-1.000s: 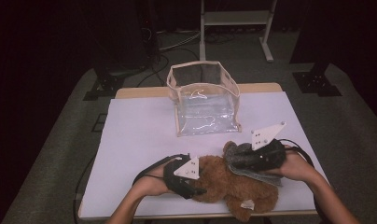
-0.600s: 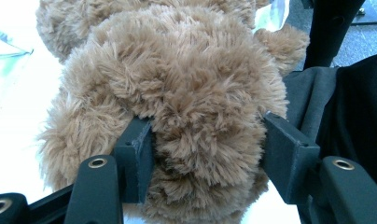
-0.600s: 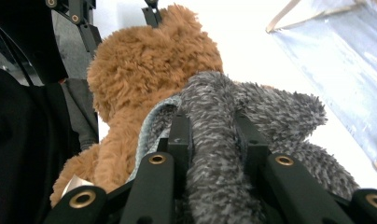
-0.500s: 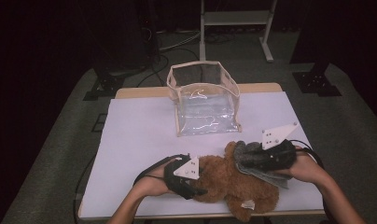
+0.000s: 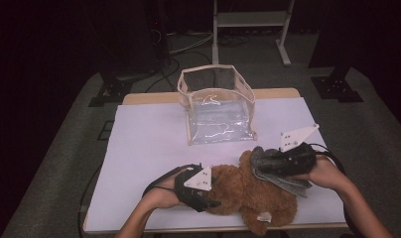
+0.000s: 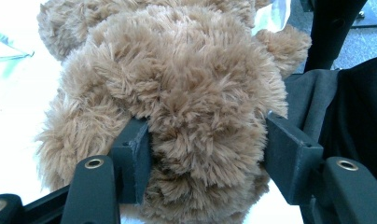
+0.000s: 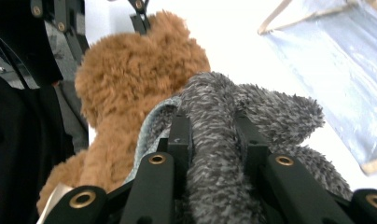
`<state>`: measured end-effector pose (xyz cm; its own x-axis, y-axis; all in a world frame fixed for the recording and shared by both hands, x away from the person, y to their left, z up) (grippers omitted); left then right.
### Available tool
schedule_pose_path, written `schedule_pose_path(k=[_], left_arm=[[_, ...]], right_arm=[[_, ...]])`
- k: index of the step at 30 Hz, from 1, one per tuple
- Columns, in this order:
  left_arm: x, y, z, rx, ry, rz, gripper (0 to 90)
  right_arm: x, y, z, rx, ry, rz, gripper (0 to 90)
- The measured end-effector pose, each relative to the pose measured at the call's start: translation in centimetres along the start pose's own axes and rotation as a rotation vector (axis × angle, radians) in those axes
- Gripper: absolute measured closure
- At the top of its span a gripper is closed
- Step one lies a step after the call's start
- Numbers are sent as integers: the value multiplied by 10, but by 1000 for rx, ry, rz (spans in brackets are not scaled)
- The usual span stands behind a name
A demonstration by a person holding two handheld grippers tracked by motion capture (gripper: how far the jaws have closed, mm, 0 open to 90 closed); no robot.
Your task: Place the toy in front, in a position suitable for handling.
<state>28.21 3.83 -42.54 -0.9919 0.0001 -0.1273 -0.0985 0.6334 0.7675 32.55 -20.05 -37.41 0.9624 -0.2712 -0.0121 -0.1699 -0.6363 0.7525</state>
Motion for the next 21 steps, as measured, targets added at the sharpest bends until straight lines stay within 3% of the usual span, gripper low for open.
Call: schedule_pose_path(k=[6, 9, 13, 16, 21], left_arm=[[1, 0, 1, -2, -2, -5, 369], [1, 1, 1, -3, -8, -8, 368], [1, 0, 1, -7, -11, -8, 366], [1, 0, 1, -11, -11, -8, 366], [2, 0, 1, -9, -11, -10, 364]], right_arm=[[-5, -24, -21, -17, 60, -29, 717], [2, -22, -13, -15, 16, -41, 717], [19, -9, 2, -25, -44, 8, 717], [18, -10, -7, -16, -25, -1, 717], [13, -29, -30, -33, 30, -39, 717]])
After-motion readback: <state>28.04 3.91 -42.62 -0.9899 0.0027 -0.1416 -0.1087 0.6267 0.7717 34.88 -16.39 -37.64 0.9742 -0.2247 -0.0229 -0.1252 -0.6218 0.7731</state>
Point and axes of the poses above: each handheld gripper's, and its own axes: y roughly backward along the jaws, z roughly out of its underside, x roughly to its right, the point moved 5 cm from there along -y, roughly forward along the jaws, and after that the axes turned 7 degrees about -x, right-handed, at the moved point
